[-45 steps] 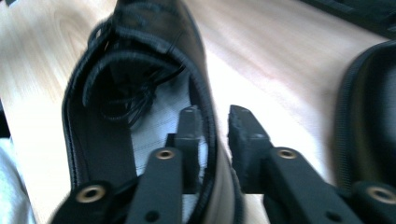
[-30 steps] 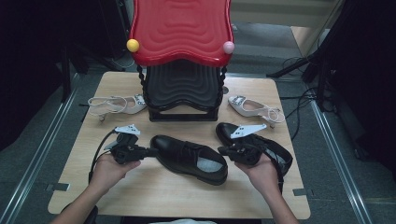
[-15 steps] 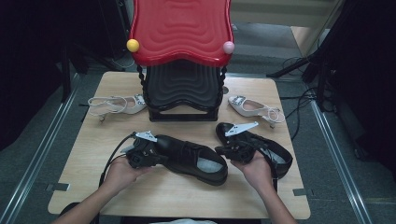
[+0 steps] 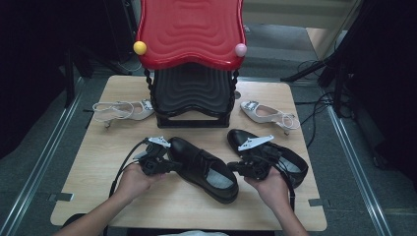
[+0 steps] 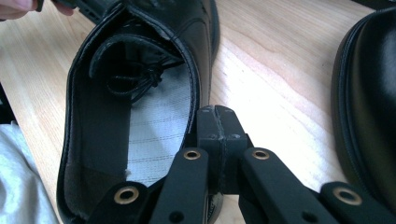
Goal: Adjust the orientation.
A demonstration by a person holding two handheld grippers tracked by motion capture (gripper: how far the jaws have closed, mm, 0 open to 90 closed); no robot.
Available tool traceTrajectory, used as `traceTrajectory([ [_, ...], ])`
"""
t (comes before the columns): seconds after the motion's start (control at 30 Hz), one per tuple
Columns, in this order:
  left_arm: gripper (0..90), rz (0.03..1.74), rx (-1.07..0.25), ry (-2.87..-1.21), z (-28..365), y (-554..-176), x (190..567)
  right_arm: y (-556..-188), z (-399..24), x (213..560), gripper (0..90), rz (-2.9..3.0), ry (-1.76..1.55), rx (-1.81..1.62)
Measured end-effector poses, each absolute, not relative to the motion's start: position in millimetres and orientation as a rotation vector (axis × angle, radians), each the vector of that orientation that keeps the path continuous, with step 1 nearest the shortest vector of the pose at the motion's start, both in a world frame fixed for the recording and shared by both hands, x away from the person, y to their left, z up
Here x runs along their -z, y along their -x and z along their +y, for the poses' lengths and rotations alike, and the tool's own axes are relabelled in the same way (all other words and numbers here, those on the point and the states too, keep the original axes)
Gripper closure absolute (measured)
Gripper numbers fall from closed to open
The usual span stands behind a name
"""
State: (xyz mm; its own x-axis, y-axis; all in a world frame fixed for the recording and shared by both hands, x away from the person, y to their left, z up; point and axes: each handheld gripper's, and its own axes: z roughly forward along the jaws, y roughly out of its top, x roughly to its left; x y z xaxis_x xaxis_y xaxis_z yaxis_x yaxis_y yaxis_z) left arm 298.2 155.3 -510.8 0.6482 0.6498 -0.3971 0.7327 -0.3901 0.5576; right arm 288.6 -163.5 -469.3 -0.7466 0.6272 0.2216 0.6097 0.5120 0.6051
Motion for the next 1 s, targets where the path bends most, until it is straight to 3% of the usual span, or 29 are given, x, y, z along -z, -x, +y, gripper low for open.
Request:
traceTrajectory([
  [0.4,88.9,1.085,0.164,-2.099,134.7,-324.2,510.8,-294.2,-165.2,474.0,90.0,2.64,-1.144,-1.043],
  [0.7,88.5,0.978,0.147,-2.164,129.8,-294.5,503.9,-299.0,-163.7,475.1,90.0,2.615,-1.156,-1.095],
  [1.0,88.5,0.993,0.142,-2.146,118.5,-297.1,509.1,-296.9,-159.1,476.3,90.0,2.637,-1.203,-1.099],
])
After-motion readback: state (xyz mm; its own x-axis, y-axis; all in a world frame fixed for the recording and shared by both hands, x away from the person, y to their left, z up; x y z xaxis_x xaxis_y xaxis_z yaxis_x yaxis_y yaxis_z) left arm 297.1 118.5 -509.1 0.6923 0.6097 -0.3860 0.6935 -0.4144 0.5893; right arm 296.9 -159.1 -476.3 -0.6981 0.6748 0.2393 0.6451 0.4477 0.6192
